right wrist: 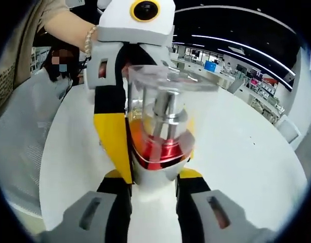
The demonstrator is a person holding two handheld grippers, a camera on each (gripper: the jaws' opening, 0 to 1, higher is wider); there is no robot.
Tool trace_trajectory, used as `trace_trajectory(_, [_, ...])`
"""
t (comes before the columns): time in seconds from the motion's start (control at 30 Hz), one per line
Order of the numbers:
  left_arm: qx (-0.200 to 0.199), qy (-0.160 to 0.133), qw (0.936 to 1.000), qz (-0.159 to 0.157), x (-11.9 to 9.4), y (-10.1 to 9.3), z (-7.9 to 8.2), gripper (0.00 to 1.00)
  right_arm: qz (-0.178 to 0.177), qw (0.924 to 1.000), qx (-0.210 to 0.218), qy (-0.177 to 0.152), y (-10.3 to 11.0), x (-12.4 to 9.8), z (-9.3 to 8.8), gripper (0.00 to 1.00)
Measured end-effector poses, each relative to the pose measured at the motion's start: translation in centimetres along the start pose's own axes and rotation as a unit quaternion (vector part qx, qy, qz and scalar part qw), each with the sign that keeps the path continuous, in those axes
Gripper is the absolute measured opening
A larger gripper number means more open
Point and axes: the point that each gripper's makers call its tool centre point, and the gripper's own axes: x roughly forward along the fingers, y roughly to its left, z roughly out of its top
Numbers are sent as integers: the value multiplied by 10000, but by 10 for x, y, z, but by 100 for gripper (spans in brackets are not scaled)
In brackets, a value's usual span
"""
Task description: Arrange the skincare products in the storage area until every visible bottle or jar stands upright without overlapping.
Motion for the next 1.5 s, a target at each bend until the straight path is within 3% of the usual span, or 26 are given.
trace_trajectory(0.3, [-61,96,9999,93,-2,-1,-6,31,-101,9998,113,112,2,-1,-1,34])
trace_trajectory(0.53, [-426,-108,9985,316,-16,-3,0,41,-275,9991,299,137,7,-8,0,52])
trace_trajectory(0.7, [-926,-557,9922,621,-30,-10,7,58,-659,9930,963,-157,9,-17,7,60])
trace_trajectory(0.8, [-1043,-543,9906,699,-39,-15,2,61,-815,9896,1169,-201,15,-21,7,70])
trace_trajectory(1.0, [-1364,-575,9847,923,-55,-31,-3,70,-983,9849,1394,-288,32,-30,16,78])
trace_trajectory(1.17, [-1518,-618,9778,1306,-75,-38,-6,87,-1247,9768,1694,-404,38,-39,21,88])
trace_trajectory(1.23, [-1537,-581,9765,1393,-84,-45,-9,90,-1340,9710,1900,-564,41,-43,27,90])
trace_trajectory(1.5, [-1715,-673,9671,1755,-119,-66,-18,97,-1489,9663,2012,-604,57,-54,33,99])
